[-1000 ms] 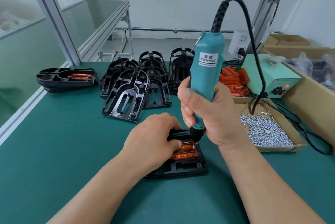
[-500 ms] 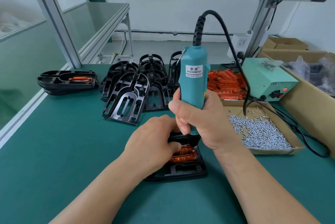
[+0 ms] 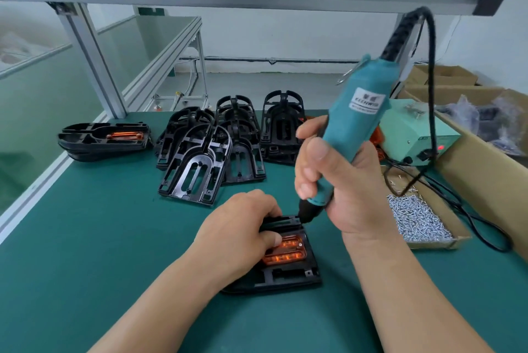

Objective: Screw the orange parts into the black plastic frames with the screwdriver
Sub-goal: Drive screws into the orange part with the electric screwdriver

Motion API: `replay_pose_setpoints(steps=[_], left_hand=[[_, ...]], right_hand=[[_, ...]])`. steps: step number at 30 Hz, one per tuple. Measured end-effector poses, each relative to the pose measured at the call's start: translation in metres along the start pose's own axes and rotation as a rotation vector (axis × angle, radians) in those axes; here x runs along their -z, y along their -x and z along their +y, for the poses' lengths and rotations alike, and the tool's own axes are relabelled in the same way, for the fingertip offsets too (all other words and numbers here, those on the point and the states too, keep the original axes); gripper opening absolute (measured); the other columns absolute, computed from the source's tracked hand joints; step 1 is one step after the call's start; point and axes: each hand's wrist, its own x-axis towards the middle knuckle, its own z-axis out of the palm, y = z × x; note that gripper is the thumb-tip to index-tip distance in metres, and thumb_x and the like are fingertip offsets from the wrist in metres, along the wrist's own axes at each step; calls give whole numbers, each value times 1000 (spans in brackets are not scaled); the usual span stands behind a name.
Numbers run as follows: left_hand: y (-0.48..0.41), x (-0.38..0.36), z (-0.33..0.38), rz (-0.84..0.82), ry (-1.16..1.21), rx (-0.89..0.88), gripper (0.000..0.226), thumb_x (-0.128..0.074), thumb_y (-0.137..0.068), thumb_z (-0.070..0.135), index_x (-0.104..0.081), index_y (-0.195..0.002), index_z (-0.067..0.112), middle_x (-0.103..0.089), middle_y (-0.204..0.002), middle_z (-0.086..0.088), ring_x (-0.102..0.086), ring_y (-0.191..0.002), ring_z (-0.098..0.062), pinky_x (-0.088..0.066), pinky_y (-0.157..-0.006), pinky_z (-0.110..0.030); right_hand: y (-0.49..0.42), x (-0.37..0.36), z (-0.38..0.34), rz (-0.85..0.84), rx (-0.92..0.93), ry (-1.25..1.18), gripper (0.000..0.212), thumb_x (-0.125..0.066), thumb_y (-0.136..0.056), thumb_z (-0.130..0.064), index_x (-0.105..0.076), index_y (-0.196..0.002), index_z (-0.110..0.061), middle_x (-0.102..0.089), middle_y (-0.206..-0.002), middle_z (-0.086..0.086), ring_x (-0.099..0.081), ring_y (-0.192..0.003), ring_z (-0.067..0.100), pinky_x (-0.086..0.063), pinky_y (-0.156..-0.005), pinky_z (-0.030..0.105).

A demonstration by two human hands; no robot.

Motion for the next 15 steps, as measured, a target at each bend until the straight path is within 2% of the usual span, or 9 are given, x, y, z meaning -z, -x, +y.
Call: replay_pose_setpoints(steps=[5, 7, 9, 11, 15], left_hand=[[-1, 3, -4, -74, -14, -48, 29, -76, -86, 45, -62, -112, 44, -58, -108, 25, -52, -107, 4, -51, -92, -34], [-1, 3, -5, -70, -26, -61, 31, -74, -87, 49, -62, -115, 46, -58, -109, 26, -51, -109, 6, -51, -93, -32], [-1, 2, -6, -47, -52, -87, 35, -70, -89, 55, -63, -122, 47, -58, -112, 28, -49, -112, 6, -49, -96, -30], [-1, 2, -4, 2, -67, -116, 40, -65, -94, 58, -63, -131, 44, -59, -114, 28, -48, -115, 6, -47, -100, -27], [-5, 0, 11, 104, -36, -153, 31, -59, -101, 49, -68, -128, 38, -63, -108, 25, -50, -112, 3, -45, -98, -25]], right_hand=[[-9, 30, -11, 317, -25, -130, 37, -85, -87, -35, -58, -100, -13, -51, -66, 0, -48, -49, 14, -42, -49, 25], [-13, 46, -16, 445, -7, -203, 24, -78, -94, -31, -59, -96, -16, -50, -66, -2, -46, -50, 12, -41, -49, 25], [-13, 64, -22, 541, 20, -241, 15, -67, -101, -29, -61, -93, -17, -48, -67, -3, -45, -52, 10, -41, -51, 24], [-7, 83, -25, 620, 49, -255, 15, -64, -104, -29, -62, -93, -18, -47, -67, -4, -44, -52, 9, -40, -52, 23], [8, 116, -27, 757, 115, -264, 13, -66, -104, -30, -62, -97, -19, -47, -68, -5, -45, -54, 9, -41, -55, 23]])
